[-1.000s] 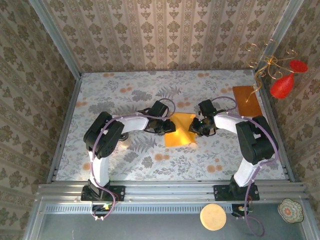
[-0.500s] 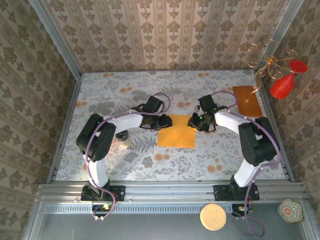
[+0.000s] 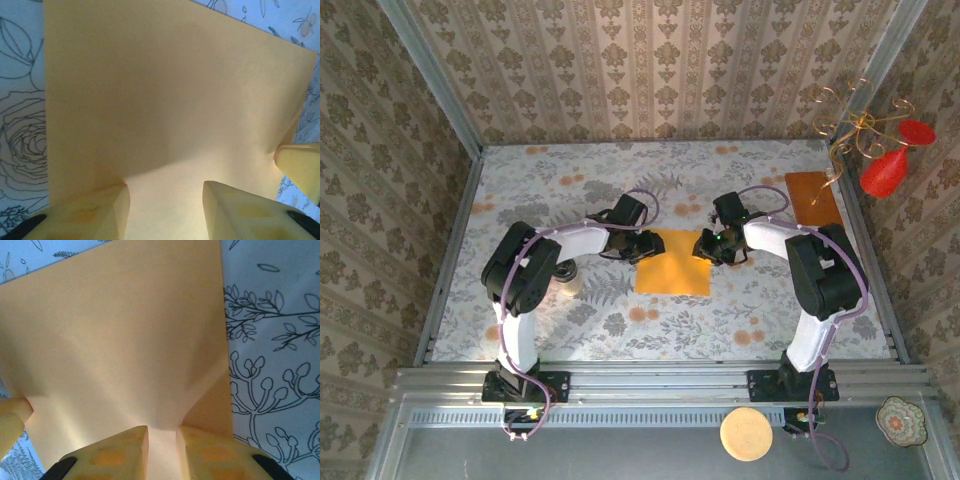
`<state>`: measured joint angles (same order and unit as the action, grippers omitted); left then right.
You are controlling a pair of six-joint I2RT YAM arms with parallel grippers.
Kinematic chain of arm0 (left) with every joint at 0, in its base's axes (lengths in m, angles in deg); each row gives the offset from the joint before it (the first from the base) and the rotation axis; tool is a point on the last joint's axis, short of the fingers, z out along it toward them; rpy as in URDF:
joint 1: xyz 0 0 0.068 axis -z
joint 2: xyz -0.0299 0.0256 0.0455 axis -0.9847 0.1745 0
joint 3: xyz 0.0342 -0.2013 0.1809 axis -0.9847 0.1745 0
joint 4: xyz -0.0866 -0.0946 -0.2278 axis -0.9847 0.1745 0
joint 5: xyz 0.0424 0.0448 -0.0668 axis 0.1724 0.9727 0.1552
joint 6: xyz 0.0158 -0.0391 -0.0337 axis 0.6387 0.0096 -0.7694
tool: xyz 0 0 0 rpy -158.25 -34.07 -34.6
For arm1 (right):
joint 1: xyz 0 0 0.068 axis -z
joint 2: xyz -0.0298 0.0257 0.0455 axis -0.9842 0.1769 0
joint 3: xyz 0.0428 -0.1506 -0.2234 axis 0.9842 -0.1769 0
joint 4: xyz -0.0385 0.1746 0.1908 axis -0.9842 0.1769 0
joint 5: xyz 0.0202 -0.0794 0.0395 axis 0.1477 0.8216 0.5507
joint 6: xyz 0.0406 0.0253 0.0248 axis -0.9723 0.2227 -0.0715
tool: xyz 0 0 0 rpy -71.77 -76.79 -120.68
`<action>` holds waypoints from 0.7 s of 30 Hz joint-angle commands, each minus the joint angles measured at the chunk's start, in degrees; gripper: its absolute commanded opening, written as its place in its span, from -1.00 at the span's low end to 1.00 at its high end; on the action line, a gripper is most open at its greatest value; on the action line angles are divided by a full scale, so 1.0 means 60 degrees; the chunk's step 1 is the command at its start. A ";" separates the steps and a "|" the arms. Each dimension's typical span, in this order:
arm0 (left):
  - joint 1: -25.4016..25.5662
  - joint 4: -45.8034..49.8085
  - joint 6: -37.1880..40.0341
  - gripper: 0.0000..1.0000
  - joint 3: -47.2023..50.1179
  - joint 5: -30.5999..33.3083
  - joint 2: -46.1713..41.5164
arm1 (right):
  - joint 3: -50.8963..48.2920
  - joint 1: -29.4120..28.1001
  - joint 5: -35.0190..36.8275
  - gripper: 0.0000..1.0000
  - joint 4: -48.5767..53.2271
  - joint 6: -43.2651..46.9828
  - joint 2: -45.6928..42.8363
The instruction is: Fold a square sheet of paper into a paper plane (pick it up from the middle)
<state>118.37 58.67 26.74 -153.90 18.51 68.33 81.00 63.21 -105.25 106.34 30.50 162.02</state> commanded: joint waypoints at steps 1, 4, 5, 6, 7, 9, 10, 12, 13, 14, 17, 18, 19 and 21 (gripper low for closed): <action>-0.0016 -0.0197 -0.0314 0.04 0.0462 -0.0147 0.0122 | -0.0113 0.0045 -0.0230 -0.50 0.0099 -0.0022 0.0471; -0.0016 -0.0587 -0.0398 0.26 0.0712 -0.0296 0.0049 | -0.0186 0.0035 -0.0524 -0.51 -0.0251 -0.0198 0.0555; -0.0016 -0.0731 -0.0393 0.34 0.0799 -0.0341 0.0002 | -0.0203 0.0024 -0.0631 -0.51 -0.0380 -0.0260 0.0566; -0.0016 -0.0837 -0.0369 0.40 0.0852 -0.0394 -0.0047 | -0.0224 0.0014 -0.0721 -0.50 -0.0483 -0.0315 0.0580; -0.0016 -0.0896 -0.0318 0.46 0.0899 -0.0418 -0.0107 | -0.0239 -0.0012 -0.0827 -0.51 -0.0636 -0.0378 0.0600; -0.0023 -0.0905 -0.0215 0.55 0.0932 -0.0433 -0.0206 | -0.0225 -0.0066 -0.1014 -0.51 -0.0892 -0.0520 0.0656; -0.0019 -0.0881 -0.0159 0.58 0.0947 -0.0446 -0.0254 | -0.0200 -0.0100 -0.1099 -0.51 -0.0999 -0.0583 0.0674; -0.0016 -0.0761 -0.0064 0.61 0.0931 -0.0412 -0.0324 | -0.0223 -0.0133 -0.1169 -0.51 -0.1160 -0.0696 0.0671; -0.0016 -0.0668 -0.0023 0.61 0.0920 -0.0392 -0.0345 | -0.0239 -0.0126 -0.1171 -0.51 -0.1227 -0.0733 0.0652; -0.0016 -0.0601 0.0006 0.61 0.0916 -0.0375 -0.0368 | -0.0239 -0.0120 -0.1134 -0.51 -0.1199 -0.0728 0.0615; -0.0123 -0.0210 0.0250 0.59 0.0868 -0.0236 -0.0601 | -0.0245 -0.0077 -0.0693 -0.51 -0.0928 -0.0530 0.0252; -0.0179 -0.0132 0.0310 0.59 0.0859 -0.0176 -0.0732 | -0.0244 -0.0060 -0.0592 -0.51 -0.0832 -0.0428 0.0096; -0.0254 -0.0093 0.0335 0.58 0.0857 -0.0156 -0.0907 | -0.0233 0.0000 -0.0477 -0.51 -0.0710 -0.0318 -0.0102; -0.0413 -0.0077 0.0376 0.57 0.0844 -0.0184 -0.1179 | -0.0213 0.0038 -0.0312 -0.50 -0.0620 -0.0107 -0.0467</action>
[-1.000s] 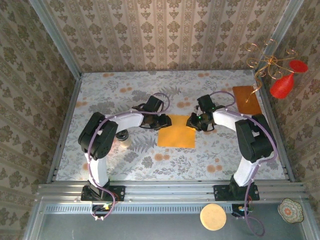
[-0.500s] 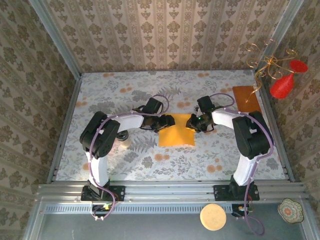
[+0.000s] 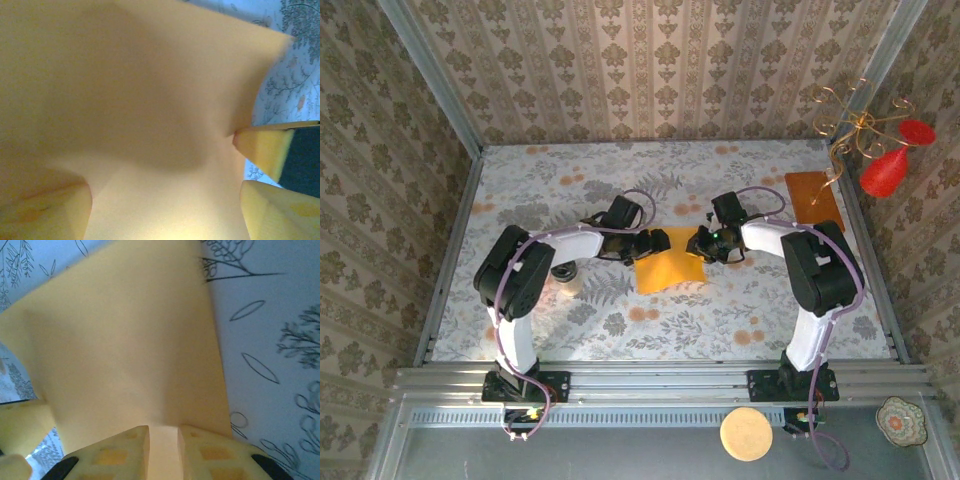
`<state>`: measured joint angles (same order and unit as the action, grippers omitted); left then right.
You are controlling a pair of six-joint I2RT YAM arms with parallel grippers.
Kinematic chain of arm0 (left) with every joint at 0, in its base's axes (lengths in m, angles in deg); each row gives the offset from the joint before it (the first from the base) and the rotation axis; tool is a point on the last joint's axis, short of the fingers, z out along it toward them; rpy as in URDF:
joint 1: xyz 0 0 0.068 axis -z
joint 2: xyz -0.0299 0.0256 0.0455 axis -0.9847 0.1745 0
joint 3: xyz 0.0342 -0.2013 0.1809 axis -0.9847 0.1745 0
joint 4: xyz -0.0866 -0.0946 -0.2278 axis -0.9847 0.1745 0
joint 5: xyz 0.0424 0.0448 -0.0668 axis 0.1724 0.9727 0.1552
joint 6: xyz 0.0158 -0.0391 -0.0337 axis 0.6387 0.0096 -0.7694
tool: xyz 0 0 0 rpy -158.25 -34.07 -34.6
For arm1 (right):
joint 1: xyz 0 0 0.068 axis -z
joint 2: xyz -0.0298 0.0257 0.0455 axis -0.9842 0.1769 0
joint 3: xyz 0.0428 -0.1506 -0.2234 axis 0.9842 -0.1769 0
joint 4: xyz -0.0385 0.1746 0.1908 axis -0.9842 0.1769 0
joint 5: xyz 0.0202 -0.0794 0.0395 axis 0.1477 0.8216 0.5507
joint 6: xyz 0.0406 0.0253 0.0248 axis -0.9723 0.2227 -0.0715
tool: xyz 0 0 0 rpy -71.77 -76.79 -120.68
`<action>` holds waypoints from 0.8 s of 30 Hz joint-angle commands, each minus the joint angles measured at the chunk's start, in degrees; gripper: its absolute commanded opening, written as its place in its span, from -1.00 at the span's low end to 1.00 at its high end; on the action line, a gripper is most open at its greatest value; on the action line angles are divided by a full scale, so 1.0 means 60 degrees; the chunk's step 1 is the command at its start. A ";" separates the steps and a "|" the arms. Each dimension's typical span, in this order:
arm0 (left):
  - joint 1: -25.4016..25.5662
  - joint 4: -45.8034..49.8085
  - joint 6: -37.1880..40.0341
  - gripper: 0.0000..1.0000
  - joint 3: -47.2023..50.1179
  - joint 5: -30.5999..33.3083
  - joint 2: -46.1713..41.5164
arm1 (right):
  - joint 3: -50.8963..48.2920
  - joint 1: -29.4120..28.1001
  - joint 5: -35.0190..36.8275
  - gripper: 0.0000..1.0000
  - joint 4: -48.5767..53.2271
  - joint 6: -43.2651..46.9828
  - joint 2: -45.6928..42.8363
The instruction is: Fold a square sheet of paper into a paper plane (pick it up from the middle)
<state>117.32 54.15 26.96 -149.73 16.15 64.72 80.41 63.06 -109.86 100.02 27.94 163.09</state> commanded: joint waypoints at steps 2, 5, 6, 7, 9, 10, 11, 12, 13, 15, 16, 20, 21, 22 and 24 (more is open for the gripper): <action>-0.0385 0.0656 0.0358 0.57 0.0128 0.0204 -0.0671 | 0.0004 0.0080 0.0533 -0.49 0.0405 0.0497 -0.0788; -0.0556 0.0477 0.0255 0.53 0.0013 0.0026 -0.0356 | 0.0440 0.0082 0.0554 -0.49 0.0474 0.0541 -0.0372; -0.0586 0.0426 0.0220 0.52 -0.0078 -0.0068 -0.0211 | 0.0565 0.0081 0.0577 -0.49 0.0452 0.0513 -0.0202; -0.0611 0.0420 0.0177 0.51 -0.0197 -0.0141 0.0000 | 0.0665 0.0078 0.0629 -0.49 0.0391 0.0448 -0.0018; -0.0617 0.0601 0.0024 0.48 -0.0464 -0.0188 0.0296 | 0.0896 0.0067 0.0648 -0.50 0.0470 0.0311 0.0323; -0.0595 0.0643 -0.0076 0.47 -0.0511 -0.0194 0.0376 | 0.1009 0.0064 0.0519 -0.50 0.0469 0.0271 0.0466; -0.0588 0.0669 -0.0184 0.47 -0.0487 -0.0134 0.0390 | 0.1045 0.0033 0.0408 -0.50 0.0451 0.0235 0.0543; -0.0574 0.0650 -0.0232 0.47 -0.0431 -0.0080 0.0379 | 0.1053 -0.0026 0.0346 -0.50 0.0419 0.0218 0.0587; -0.0573 0.0661 -0.0256 0.47 -0.0330 -0.0021 0.0358 | 0.1047 -0.0073 0.0335 -0.50 0.0446 0.0231 0.0614; -0.0573 0.0677 -0.0315 0.47 -0.0202 0.0047 0.0356 | 0.1046 -0.0144 0.0371 -0.50 0.0540 0.0262 0.0673; -0.0573 0.0677 -0.0351 0.47 -0.0138 0.0048 0.0379 | 0.1046 -0.0175 0.0406 -0.50 0.0605 0.0248 0.0749; -0.0544 0.0548 -0.0489 0.47 0.0042 -0.0081 0.0488 | 0.0987 -0.0239 0.0375 -0.51 0.0579 0.0011 0.1096; -0.0544 0.0517 -0.0506 0.48 0.0070 -0.0116 0.0489 | 0.0982 -0.0256 0.0318 -0.51 0.0526 -0.0053 0.1167; -0.0544 0.0481 -0.0507 0.48 0.0088 -0.0132 0.0476 | 0.0973 -0.0280 0.0208 -0.51 0.0394 -0.0134 0.1244; -0.0544 0.0416 -0.0467 0.50 0.0132 -0.0172 0.0406 | 0.0971 -0.0366 0.0060 -0.52 0.0144 -0.0268 0.1342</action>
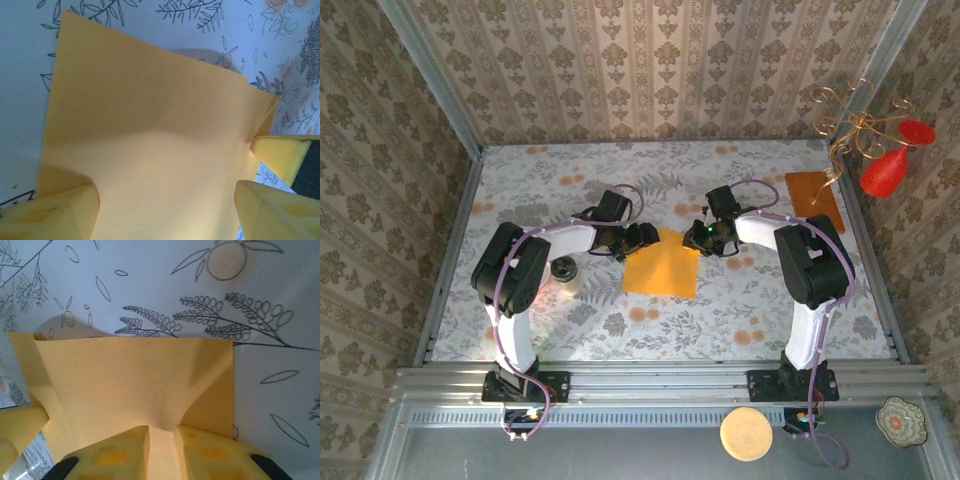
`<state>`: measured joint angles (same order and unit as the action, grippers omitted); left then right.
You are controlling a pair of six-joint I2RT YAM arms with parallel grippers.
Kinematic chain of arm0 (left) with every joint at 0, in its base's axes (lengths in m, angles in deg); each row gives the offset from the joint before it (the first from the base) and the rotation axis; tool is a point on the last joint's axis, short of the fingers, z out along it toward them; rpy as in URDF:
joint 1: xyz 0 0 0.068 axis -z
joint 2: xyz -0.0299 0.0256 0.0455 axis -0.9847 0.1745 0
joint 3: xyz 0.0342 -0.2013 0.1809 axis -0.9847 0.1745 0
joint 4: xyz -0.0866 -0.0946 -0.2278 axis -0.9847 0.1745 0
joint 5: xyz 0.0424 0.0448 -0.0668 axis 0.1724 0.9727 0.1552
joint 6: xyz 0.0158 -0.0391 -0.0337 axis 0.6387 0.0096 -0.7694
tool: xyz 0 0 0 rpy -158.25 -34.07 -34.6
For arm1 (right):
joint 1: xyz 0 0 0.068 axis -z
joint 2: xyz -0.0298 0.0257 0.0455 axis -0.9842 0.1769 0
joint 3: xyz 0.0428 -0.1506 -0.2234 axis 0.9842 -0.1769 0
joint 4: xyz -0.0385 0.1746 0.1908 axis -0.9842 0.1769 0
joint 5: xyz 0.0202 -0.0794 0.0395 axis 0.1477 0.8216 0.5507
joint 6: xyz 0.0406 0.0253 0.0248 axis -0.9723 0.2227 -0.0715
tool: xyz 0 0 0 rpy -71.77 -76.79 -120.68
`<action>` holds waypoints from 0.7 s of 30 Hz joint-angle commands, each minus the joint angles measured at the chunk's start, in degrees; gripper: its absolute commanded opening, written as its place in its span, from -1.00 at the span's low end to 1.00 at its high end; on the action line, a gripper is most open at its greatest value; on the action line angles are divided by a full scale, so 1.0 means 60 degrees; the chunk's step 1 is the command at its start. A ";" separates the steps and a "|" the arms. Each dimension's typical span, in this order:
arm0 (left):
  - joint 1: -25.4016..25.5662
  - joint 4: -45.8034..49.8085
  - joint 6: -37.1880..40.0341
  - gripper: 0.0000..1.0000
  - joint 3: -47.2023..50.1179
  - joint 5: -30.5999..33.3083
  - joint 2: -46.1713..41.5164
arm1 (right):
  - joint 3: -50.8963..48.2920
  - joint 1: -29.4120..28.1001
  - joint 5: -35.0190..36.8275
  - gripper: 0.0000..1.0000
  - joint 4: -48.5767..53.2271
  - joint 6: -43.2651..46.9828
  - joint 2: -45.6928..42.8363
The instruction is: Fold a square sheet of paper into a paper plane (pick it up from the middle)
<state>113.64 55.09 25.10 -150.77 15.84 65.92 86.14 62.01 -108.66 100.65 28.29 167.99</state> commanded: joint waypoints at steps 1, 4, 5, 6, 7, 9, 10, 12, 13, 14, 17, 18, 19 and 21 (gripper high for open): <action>0.0068 0.0228 -0.0126 0.51 0.0322 -0.0134 0.0152 | 0.0039 -0.0227 -0.0211 -0.52 -0.0076 -0.0379 0.0566; 0.0041 -0.0197 -0.0024 0.57 0.0512 -0.0272 -0.0078 | 0.0091 -0.0285 -0.0361 -0.52 -0.0373 -0.0504 0.0618; 0.0039 -0.0395 -0.0003 0.58 0.0609 -0.0340 -0.0168 | 0.0091 -0.0293 -0.0380 -0.52 -0.0504 -0.0549 0.0636; 0.0024 -0.0590 0.0021 0.60 0.0703 -0.0412 -0.0233 | 0.0112 -0.0288 -0.0400 -0.52 -0.0583 -0.0592 0.0648; 0.0010 -0.0819 0.0048 0.62 0.0795 -0.0502 -0.0323 | 0.0143 -0.0300 -0.0461 -0.52 -0.0702 -0.0636 0.0670; -0.0006 -0.1150 0.0177 0.66 0.0929 -0.0670 -0.0421 | 0.0164 -0.0322 -0.0615 -0.52 -0.0971 -0.0756 0.0720; -0.0005 -0.1214 0.0287 0.67 0.0959 -0.0730 -0.0443 | 0.0190 -0.0355 -0.0689 -0.52 -0.1098 -0.0824 0.0769; -0.0005 -0.1200 0.0506 0.69 0.0953 -0.0784 -0.0471 | 0.0272 -0.0436 -0.0797 -0.51 -0.1256 -0.0946 0.0858; -0.0005 -0.1167 0.0617 0.69 0.0952 -0.0791 -0.0473 | 0.0330 -0.0498 -0.0867 -0.52 -0.1345 -0.1014 0.0931; -0.0005 -0.1078 0.0705 0.68 0.0931 -0.0783 -0.0480 | 0.0367 -0.0562 -0.0925 -0.52 -0.1420 -0.1093 0.0990; -0.0005 -0.0622 0.0976 0.65 0.0819 -0.0602 -0.0473 | 0.0439 -0.0760 -0.1090 -0.52 -0.1731 -0.1365 0.1133; -0.0005 -0.0457 0.1050 0.64 0.0768 -0.0553 -0.0460 | 0.0443 -0.0809 -0.1132 -0.52 -0.1823 -0.1442 0.1163; -0.0005 -0.0292 0.1128 0.62 0.0700 -0.0519 -0.0437 | 0.0432 -0.0841 -0.1180 -0.52 -0.1943 -0.1540 0.1191; -0.0005 -0.0063 0.1247 0.55 0.0619 -0.0458 -0.0415 | 0.0379 -0.0872 -0.1303 -0.52 -0.2185 -0.1729 0.1219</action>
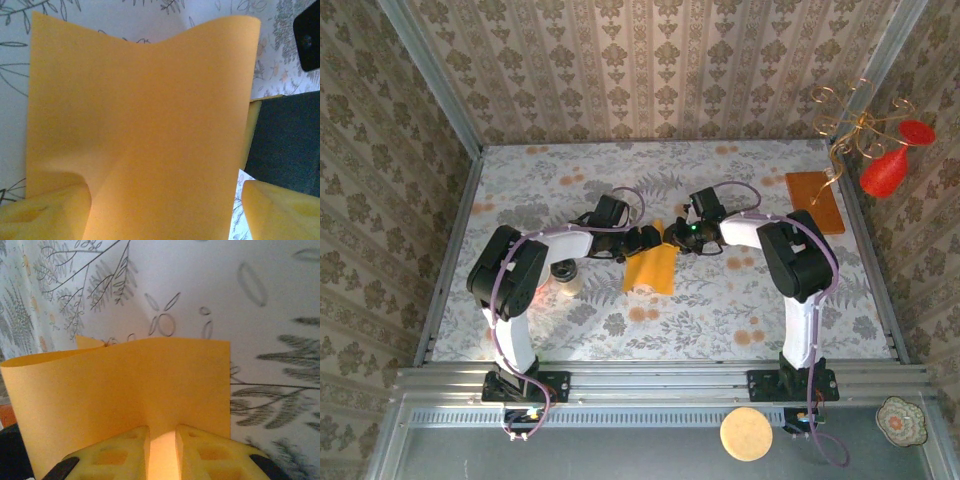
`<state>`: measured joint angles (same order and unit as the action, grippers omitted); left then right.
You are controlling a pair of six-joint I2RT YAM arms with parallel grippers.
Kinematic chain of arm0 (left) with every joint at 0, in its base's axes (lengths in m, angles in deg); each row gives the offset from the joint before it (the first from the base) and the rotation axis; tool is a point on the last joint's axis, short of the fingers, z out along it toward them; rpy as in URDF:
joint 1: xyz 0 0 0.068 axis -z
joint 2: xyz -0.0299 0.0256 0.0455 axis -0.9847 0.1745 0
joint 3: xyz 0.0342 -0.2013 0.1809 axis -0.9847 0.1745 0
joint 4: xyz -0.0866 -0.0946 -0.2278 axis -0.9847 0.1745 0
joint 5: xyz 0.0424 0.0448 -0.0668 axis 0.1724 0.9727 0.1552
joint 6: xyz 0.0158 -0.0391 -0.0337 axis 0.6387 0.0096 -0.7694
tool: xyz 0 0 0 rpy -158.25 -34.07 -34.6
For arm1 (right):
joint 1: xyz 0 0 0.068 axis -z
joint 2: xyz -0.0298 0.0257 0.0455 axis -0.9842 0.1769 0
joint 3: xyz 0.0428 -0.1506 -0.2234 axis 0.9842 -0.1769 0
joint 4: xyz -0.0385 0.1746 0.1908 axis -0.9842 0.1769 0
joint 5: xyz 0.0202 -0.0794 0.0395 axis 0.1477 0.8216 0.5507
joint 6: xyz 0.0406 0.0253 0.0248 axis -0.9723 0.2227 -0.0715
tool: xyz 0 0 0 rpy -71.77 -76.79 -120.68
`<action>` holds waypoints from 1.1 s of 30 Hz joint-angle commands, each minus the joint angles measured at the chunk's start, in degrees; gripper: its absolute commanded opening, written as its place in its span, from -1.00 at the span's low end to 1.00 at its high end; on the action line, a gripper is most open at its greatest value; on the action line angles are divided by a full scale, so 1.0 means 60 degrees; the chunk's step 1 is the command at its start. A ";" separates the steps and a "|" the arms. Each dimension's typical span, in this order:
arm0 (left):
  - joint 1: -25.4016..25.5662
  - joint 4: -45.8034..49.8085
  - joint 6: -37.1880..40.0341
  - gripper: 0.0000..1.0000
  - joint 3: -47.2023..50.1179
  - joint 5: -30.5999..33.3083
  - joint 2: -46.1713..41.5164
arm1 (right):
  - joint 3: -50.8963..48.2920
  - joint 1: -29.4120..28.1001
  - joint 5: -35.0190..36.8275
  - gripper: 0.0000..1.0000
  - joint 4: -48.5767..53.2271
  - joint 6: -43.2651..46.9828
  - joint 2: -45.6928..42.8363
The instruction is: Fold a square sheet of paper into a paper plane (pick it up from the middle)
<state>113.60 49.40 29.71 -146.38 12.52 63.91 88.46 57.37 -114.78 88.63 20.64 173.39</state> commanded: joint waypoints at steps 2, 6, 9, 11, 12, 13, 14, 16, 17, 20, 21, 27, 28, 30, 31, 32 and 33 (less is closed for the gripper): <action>0.0002 0.1038 0.0568 0.46 -0.0160 0.0124 -0.0077 | -0.0088 -0.0107 -0.0368 -0.53 -0.0384 -0.0584 0.0265; -0.0012 0.1138 0.0704 0.12 -0.0248 0.0169 -0.0195 | -0.0267 -0.0023 -0.0384 -0.52 -0.0513 -0.0628 -0.0131; -0.0049 0.1132 0.0824 -0.07 -0.0288 0.0179 -0.0474 | -0.0651 0.0209 -0.0280 -0.51 -0.0714 -0.0601 -0.0853; -0.0098 0.1082 0.0883 -0.17 -0.0266 0.0131 -0.0801 | -0.0976 0.0421 -0.0102 -0.49 -0.0787 -0.0481 -0.1503; -0.0136 0.1048 0.0908 -0.21 -0.0239 0.0091 -0.0973 | -0.1145 0.0527 -0.0021 -0.47 -0.0780 -0.0392 -0.1792; -0.0179 0.0969 0.0924 -0.24 -0.0200 0.0031 -0.1189 | -0.1334 0.0656 0.0068 -0.44 -0.0770 -0.0272 -0.2132; -0.0239 0.0889 0.0912 -0.26 -0.0156 -0.0044 -0.1423 | -0.1513 0.0785 0.0145 -0.40 -0.0734 -0.0127 -0.2481; -0.0358 0.0667 0.0828 -0.29 -0.0068 -0.0289 -0.1851 | -0.1813 0.1023 0.0187 -0.30 -0.0657 0.0165 -0.3075; -0.0416 0.0532 0.0765 -0.30 -0.0020 -0.0451 -0.2054 | -0.1955 0.1122 0.0149 -0.24 -0.0649 0.0298 -0.3330; -0.0608 0.0025 0.0429 -0.31 0.0024 -0.1068 -0.2648 | -0.2310 0.1352 -0.0262 0.03 -0.0754 0.0802 -0.4121; -0.0667 -0.0149 0.0312 -0.31 0.0004 -0.1296 -0.2841 | -0.2352 0.1395 -0.0494 0.12 -0.0752 0.0962 -0.4314; -0.0774 -0.0640 -0.0254 -0.32 -0.0455 -0.2603 -0.3293 | -0.2506 0.1401 -0.2111 0.51 -0.1886 0.0972 -0.4931; -0.0775 -0.0693 -0.0346 -0.32 -0.0546 -0.2765 -0.3287 | -0.2496 0.1390 -0.2410 0.55 -0.2221 0.0797 -0.4936; -0.0774 -0.1037 -0.0630 -0.33 -0.0579 -0.3106 -0.3244 | -0.2403 0.1352 -0.2817 0.59 -0.2633 0.0551 -0.4853; -0.0774 -0.1274 -0.0797 -0.33 -0.0563 -0.3244 -0.3212 | -0.2302 0.1307 -0.2959 0.60 -0.2723 0.0484 -0.4799; -0.0774 -0.1426 -0.0913 -0.33 -0.0549 -0.3326 -0.3187 | -0.2229 0.1287 -0.3054 0.60 -0.2782 0.0443 -0.4741; -0.0774 -0.1563 -0.1018 -0.34 -0.0539 -0.3385 -0.3171 | -0.2150 0.1248 -0.3152 0.61 -0.2826 0.0401 -0.4659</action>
<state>109.12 44.35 26.89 -148.26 -3.20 44.96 74.14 65.55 -128.02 75.78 24.44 145.08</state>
